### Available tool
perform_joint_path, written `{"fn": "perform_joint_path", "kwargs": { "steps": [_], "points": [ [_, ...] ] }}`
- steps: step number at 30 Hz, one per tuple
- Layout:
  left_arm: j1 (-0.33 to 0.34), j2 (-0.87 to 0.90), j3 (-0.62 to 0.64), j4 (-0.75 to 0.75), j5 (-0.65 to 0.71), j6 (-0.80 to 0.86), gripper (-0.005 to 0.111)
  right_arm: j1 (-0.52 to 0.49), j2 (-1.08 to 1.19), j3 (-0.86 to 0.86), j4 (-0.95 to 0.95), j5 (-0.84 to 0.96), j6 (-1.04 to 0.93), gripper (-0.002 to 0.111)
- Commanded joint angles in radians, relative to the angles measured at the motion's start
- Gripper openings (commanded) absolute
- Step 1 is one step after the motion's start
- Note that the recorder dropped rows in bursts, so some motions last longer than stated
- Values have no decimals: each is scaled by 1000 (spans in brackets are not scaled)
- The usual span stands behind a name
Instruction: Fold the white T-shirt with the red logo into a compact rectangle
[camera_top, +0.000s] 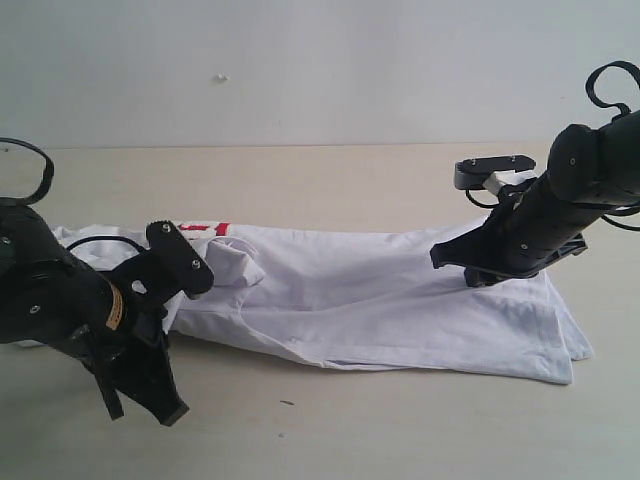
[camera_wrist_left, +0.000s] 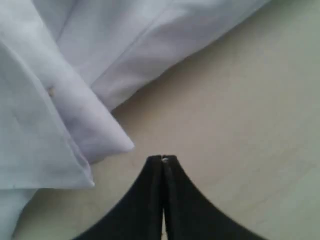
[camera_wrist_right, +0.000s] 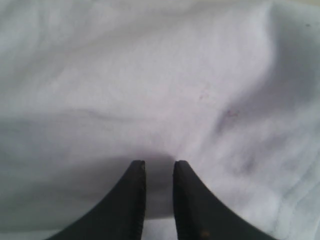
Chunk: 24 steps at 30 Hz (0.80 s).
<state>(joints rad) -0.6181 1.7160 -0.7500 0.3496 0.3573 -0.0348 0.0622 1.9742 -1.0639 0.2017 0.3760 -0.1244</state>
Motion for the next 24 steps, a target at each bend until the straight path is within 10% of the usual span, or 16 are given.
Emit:
{"fn": "perform_joint_path", "kwargs": {
  "steps": [1, 24],
  "points": [
    [31, 12, -49, 22, 23, 5, 0, -4, -7, 0, 1, 1, -9, 22],
    [236, 61, -256, 93, -104, 1, 0, -4, -7, 0, -1, -15, -29, 22]
  ]
}}
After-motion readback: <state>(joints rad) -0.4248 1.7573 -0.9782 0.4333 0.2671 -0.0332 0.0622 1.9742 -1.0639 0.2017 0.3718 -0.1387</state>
